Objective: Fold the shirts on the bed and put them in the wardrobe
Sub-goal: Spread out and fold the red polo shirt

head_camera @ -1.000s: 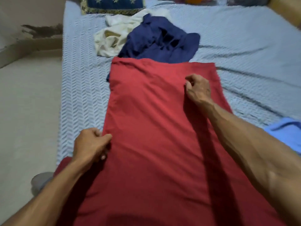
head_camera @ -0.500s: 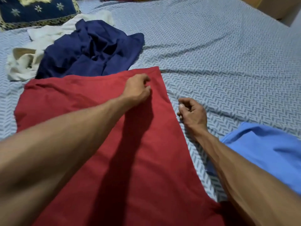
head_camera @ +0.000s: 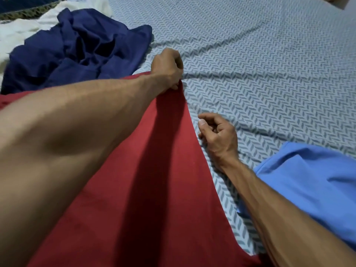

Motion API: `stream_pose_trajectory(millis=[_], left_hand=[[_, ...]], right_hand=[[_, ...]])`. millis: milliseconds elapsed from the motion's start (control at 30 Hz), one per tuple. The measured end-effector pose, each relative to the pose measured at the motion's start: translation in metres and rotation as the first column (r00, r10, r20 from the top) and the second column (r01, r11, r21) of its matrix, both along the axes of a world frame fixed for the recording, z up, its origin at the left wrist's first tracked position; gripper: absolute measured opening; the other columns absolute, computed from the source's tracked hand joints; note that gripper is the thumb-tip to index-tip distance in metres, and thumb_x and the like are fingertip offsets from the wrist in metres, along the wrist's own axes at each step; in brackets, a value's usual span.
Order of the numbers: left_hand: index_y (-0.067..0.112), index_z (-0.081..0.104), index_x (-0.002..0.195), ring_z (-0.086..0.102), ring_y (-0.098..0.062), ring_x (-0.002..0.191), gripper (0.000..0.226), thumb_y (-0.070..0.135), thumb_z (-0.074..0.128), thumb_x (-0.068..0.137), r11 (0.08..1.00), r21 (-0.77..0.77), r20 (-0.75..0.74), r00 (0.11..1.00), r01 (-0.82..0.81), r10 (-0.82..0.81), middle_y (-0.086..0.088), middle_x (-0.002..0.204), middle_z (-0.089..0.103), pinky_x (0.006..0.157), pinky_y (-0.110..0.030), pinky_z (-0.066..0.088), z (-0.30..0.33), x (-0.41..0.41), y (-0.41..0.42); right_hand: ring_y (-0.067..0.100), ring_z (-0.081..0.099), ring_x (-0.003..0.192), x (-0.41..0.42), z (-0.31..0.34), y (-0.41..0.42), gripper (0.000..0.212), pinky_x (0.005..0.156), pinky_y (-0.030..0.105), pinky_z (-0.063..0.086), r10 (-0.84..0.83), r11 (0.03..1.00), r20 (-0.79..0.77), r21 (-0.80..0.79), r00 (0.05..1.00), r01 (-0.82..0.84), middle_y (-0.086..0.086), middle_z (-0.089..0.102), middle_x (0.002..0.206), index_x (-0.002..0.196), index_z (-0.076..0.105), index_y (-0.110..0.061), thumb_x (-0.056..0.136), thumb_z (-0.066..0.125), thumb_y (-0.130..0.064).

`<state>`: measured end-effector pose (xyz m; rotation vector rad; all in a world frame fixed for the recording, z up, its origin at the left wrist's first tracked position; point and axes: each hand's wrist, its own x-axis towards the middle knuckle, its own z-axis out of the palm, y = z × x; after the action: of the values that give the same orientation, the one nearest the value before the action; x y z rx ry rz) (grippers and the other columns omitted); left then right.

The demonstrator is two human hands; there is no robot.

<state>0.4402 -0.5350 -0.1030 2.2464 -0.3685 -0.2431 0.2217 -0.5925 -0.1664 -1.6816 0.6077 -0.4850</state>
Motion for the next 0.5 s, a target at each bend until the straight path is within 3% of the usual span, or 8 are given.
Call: stream_pose_trajectory(millis=[100, 200, 233, 267, 300, 367, 433, 500], left_hand=[[0.027, 0.064, 0.085, 0.073, -0.022, 0.060, 0.023, 0.006, 0.057, 0.079, 0.987, -0.130, -0.023, 0.996, -0.093, 0.091, -0.003, 0.080, 0.070, 0.061, -0.042, 0.063, -0.020, 0.001, 0.004], [0.030, 0.053, 0.127, 0.063, -0.027, 0.067, 0.052, 0.012, 0.056, 0.078, 0.978, -0.205, -0.094, 0.996, -0.028, 0.009, 0.001, 0.096, 0.056, 0.062, -0.038, 0.059, -0.012, -0.014, 0.022], [0.028, 0.046, 0.139, 0.061, -0.026, 0.069, 0.060, 0.012, 0.057, 0.082, 0.978, -0.207, -0.086, 0.995, 0.023, -0.042, -0.001, 0.096, 0.057, 0.061, -0.034, 0.055, -0.005, -0.025, 0.035], [0.025, 0.042, 0.146, 0.065, -0.026, 0.079, 0.065, 0.013, 0.058, 0.085, 0.980, -0.189, -0.063, 0.995, 0.066, -0.079, -0.006, 0.103, 0.063, 0.068, -0.033, 0.056, 0.001, -0.040, 0.049], [0.022, 0.040, 0.149, 0.066, -0.027, 0.102, 0.068, 0.017, 0.060, 0.085, 0.979, -0.173, -0.032, 0.992, 0.111, -0.119, -0.012, 0.121, 0.064, 0.087, -0.035, 0.056, 0.008, -0.057, 0.073], [0.013, 0.040, 0.151, 0.048, -0.024, 0.137, 0.072, 0.023, 0.064, 0.084, 0.968, -0.111, -0.024, 0.973, 0.226, -0.230, -0.010, 0.152, 0.047, 0.115, -0.033, 0.038, 0.011, -0.095, 0.125], [0.010, 0.042, 0.151, 0.041, -0.019, 0.143, 0.072, 0.025, 0.068, 0.086, 0.963, -0.058, -0.096, 0.959, 0.264, -0.268, -0.006, 0.156, 0.042, 0.119, -0.027, 0.029, 0.016, -0.141, 0.194], [0.014, 0.045, 0.151, 0.042, -0.016, 0.142, 0.067, 0.017, 0.073, 0.090, 0.980, 0.000, -0.161, 0.967, 0.201, -0.198, -0.002, 0.154, 0.045, 0.120, -0.028, 0.029, 0.027, -0.185, 0.271]], right_hand=[[0.005, 0.055, 0.058, 0.000, -0.006, 0.002, 0.027, 0.060, 0.022, 0.049, 0.002, 0.994, -0.016, -0.109, 1.000, -0.003, -0.011, 0.062, 0.075, 0.100, 0.073, -0.023, 0.077, 0.079, -0.036], [0.002, 0.062, 0.068, 0.001, -0.007, 0.010, 0.038, 0.069, 0.019, 0.055, -0.014, 0.958, -0.041, -0.286, 0.999, 0.002, -0.008, 0.066, 0.098, 0.102, 0.072, -0.025, 0.069, 0.088, -0.034], [0.002, 0.062, 0.068, 0.001, -0.006, 0.013, 0.038, 0.069, 0.018, 0.055, -0.014, 0.953, -0.039, -0.302, 0.999, 0.002, -0.006, 0.066, 0.100, 0.102, 0.072, -0.022, 0.069, 0.089, -0.029], [0.001, 0.061, 0.066, 0.000, -0.004, 0.012, 0.036, 0.068, 0.016, 0.054, -0.019, 0.950, -0.043, -0.311, 0.999, 0.005, -0.004, 0.066, 0.100, 0.102, 0.072, -0.019, 0.070, 0.089, -0.025], [0.001, 0.061, 0.064, 0.000, 0.002, 0.016, 0.035, 0.068, 0.016, 0.054, -0.022, 0.947, -0.056, -0.322, 0.998, 0.003, -0.004, 0.065, 0.098, 0.102, 0.073, -0.018, 0.071, 0.089, -0.023], [0.001, 0.060, 0.066, 0.000, 0.008, 0.017, 0.033, 0.073, 0.020, 0.055, -0.028, 0.930, -0.126, -0.368, 0.992, -0.021, -0.006, 0.062, 0.094, 0.102, 0.072, -0.020, 0.073, 0.087, -0.025], [0.006, 0.060, 0.072, -0.002, 0.019, 0.028, 0.028, 0.079, 0.026, 0.052, -0.048, 0.898, -0.215, -0.438, 0.975, -0.052, -0.003, 0.060, 0.095, 0.104, 0.069, -0.021, 0.078, 0.081, -0.023], [0.022, 0.063, 0.091, -0.006, 0.033, 0.046, 0.028, 0.084, 0.029, 0.045, -0.067, 0.865, -0.323, -0.490, 0.944, -0.106, 0.007, 0.059, 0.106, 0.111, 0.066, -0.017, 0.084, 0.071, -0.018]])
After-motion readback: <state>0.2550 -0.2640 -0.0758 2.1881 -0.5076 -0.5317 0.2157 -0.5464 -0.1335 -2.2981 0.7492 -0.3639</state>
